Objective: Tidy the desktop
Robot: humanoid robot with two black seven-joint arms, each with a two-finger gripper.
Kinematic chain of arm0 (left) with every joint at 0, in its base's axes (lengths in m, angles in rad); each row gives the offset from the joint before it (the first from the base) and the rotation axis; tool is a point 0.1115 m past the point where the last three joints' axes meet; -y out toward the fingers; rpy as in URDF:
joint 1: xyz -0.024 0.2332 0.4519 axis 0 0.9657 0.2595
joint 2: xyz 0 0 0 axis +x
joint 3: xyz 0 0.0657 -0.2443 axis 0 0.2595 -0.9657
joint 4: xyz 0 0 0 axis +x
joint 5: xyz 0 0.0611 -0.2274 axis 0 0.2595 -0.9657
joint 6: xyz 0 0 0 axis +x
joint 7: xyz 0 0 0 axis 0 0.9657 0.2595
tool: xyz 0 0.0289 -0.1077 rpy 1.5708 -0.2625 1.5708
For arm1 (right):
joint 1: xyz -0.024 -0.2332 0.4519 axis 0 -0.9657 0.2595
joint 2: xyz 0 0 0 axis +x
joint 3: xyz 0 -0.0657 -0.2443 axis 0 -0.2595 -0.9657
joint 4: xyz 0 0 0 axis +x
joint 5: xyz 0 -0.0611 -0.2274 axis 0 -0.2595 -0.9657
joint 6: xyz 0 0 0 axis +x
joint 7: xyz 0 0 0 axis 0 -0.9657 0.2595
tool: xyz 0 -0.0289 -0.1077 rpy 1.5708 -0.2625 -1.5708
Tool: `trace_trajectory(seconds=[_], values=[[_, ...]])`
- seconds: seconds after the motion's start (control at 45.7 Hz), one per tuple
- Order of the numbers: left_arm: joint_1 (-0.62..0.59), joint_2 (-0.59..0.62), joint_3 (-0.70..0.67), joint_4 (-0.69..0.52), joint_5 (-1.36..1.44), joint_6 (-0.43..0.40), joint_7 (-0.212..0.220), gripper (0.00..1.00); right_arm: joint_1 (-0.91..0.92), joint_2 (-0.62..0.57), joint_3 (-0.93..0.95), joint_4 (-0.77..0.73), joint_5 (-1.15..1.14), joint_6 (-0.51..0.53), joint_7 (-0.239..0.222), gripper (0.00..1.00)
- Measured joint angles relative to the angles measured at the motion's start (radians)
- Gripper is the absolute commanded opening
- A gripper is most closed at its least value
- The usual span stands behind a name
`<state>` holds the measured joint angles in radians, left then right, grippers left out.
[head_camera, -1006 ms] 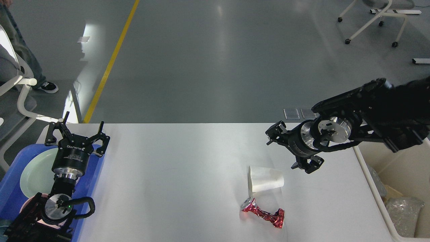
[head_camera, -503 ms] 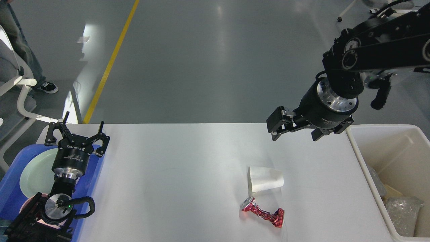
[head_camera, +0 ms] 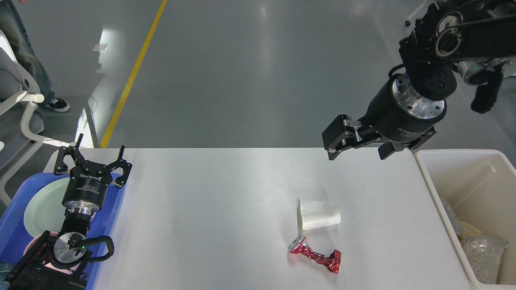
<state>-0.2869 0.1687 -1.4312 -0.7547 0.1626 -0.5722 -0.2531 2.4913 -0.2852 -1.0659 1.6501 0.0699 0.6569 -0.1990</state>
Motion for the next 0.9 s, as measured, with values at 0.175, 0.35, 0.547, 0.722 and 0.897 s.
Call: trace_trajectory(seconds=[0.175,0.35,0.547,0.722,0.897], values=[[0.000,0.000,0.000,0.000,0.000,0.000,0.000,0.97,-0.076,0.009,0.003,-0.034,0.013,-0.013,0.002,0.99],[0.000,0.000,0.000,0.000,0.000,0.000,0.000,0.97,-0.234,0.023,-0.001,-0.149,0.150,-0.051,0.003,0.99],[0.000,0.000,0.000,0.000,0.000,0.000,0.000,0.97,-0.435,0.081,-0.019,-0.277,0.448,-0.067,0.000,0.99],[0.000,0.000,0.000,0.000,0.000,0.000,0.001,0.97,-0.593,0.138,-0.023,-0.367,0.654,-0.073,-0.002,0.99],[0.000,0.000,0.000,0.000,0.000,0.000,0.001,0.97,-0.738,0.177,-0.023,-0.426,0.809,-0.196,-0.002,0.99]])
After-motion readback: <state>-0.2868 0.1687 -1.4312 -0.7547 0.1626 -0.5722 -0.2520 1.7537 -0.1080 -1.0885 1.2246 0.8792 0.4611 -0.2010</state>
